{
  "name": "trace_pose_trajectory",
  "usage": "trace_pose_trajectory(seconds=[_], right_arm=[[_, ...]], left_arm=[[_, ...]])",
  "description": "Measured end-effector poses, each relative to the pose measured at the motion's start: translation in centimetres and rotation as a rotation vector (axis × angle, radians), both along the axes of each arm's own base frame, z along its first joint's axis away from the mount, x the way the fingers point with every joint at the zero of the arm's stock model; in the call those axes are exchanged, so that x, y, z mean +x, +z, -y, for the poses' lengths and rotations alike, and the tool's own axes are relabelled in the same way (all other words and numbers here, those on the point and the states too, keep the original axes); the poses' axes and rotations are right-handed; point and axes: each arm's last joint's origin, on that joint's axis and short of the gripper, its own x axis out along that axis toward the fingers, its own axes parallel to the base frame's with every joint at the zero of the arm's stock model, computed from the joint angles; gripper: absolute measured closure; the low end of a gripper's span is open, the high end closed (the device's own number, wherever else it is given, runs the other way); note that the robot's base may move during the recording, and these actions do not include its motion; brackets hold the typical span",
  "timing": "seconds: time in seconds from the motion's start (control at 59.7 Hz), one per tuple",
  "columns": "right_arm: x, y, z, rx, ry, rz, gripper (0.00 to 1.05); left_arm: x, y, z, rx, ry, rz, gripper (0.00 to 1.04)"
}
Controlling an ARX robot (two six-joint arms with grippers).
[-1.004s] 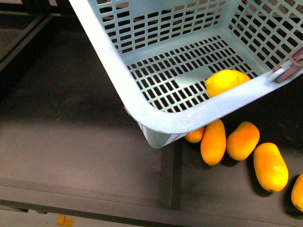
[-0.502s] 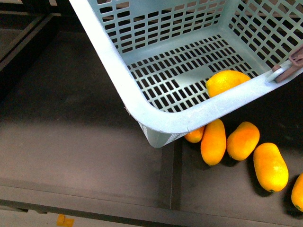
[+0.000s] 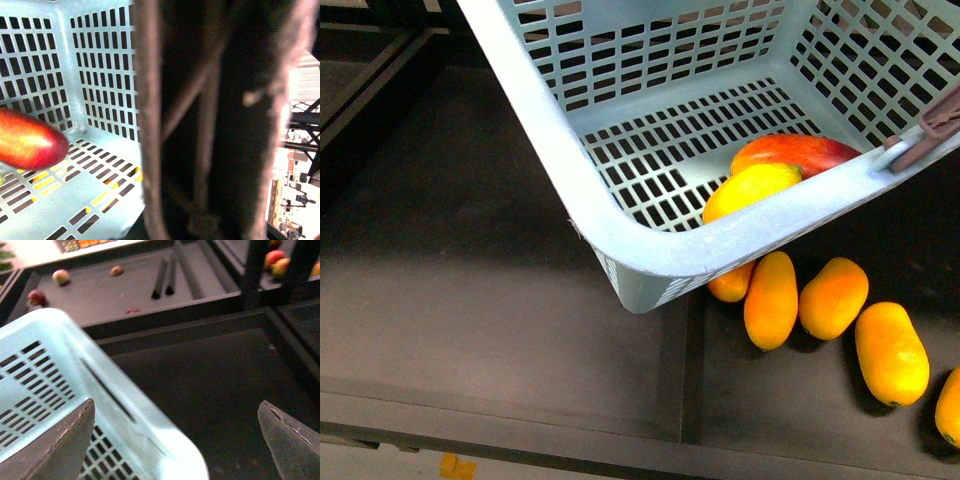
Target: Pick lemon and mango into basket
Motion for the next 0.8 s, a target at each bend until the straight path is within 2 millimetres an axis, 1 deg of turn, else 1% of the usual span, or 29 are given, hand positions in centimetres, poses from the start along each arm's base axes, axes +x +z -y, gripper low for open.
trace_pose_trajectory(seconds=[0.017, 0.05, 0.067, 0.117, 0.151, 0.184, 0.201, 0.218, 0.251, 0.268, 0.352, 0.385, 0.402, 0.502, 0.552, 0.803], right_arm=[[-0.5, 0.2, 0.5, 0.003, -0.025, 0.012, 0.09], [-0.8, 0.5, 0.8, 0.009, -0.038, 0.026, 0.09], [-0.9, 0.5, 0.9, -0.004, 0.013, 0.069, 0.12], [-1.3, 0.2, 0.8, -0.039, 0.105, 0.14, 0.19], [-1.9, -0.5, 0.5, -0.079, 0.166, 0.186, 0.26], [-2.5, -1.1, 0.4, -0.098, 0.187, 0.204, 0.31], [-3.1, -1.7, 0.2, -0.117, 0.197, 0.212, 0.37], [-3.3, -1.9, 0.2, -0.124, 0.199, 0.213, 0.38], [-4.1, -2.5, -0.1, -0.139, 0.196, 0.216, 0.45], [-4.7, -2.9, -0.3, -0.147, 0.181, 0.216, 0.51], [-6.2, -3.9, -0.8, -0.157, 0.201, 0.22, 0.66], [-6.6, -4.2, -0.9, -0.16, 0.203, 0.218, 0.72], [-7.0, -4.6, -0.9, -0.163, 0.203, 0.215, 0.77], [-8.3, -5.6, -0.9, -0.167, 0.2, 0.204, 0.93], [-9.0, -6.1, -0.9, -0.169, 0.201, 0.204, 1.03], [-11.5, -7.4, -0.9, -0.172, 0.201, 0.208, 1.03]], left_arm=[[0.1, 0.0, -0.1, 0.001, 0.002, 0.001, 1.01], [0.1, 0.0, -0.1, 0.001, 0.005, 0.001, 1.01], [0.1, 0.0, -0.1, 0.003, 0.005, 0.002, 1.01], [0.0, 0.0, 0.0, 0.003, 0.0, 0.003, 1.01], [-0.1, 0.0, 0.1, 0.001, -0.005, 0.002, 1.01], [-0.1, 0.0, 0.1, -0.001, -0.01, -0.001, 1.01], [-0.2, 0.0, 0.2, -0.003, -0.013, -0.003, 1.01], [-0.2, 0.0, 0.2, -0.006, -0.016, -0.006, 1.01], [-0.2, 0.0, 0.2, -0.009, -0.015, -0.009, 1.01], [-0.2, 0.0, 0.2, -0.011, -0.013, -0.012, 1.01], [-0.1, 0.0, 0.2, -0.006, -0.005, -0.007, 1.01], [-0.1, 0.0, 0.2, -0.003, -0.003, -0.004, 1.01], [-0.1, 0.0, 0.1, 0.0, -0.001, -0.001, 1.01], [-0.1, 0.0, 0.1, -0.001, -0.001, -0.002, 1.01], [-0.1, 0.0, 0.1, -0.001, -0.001, -0.002, 1.01], [-0.1, 0.0, 0.1, -0.002, -0.004, -0.003, 1.01]])
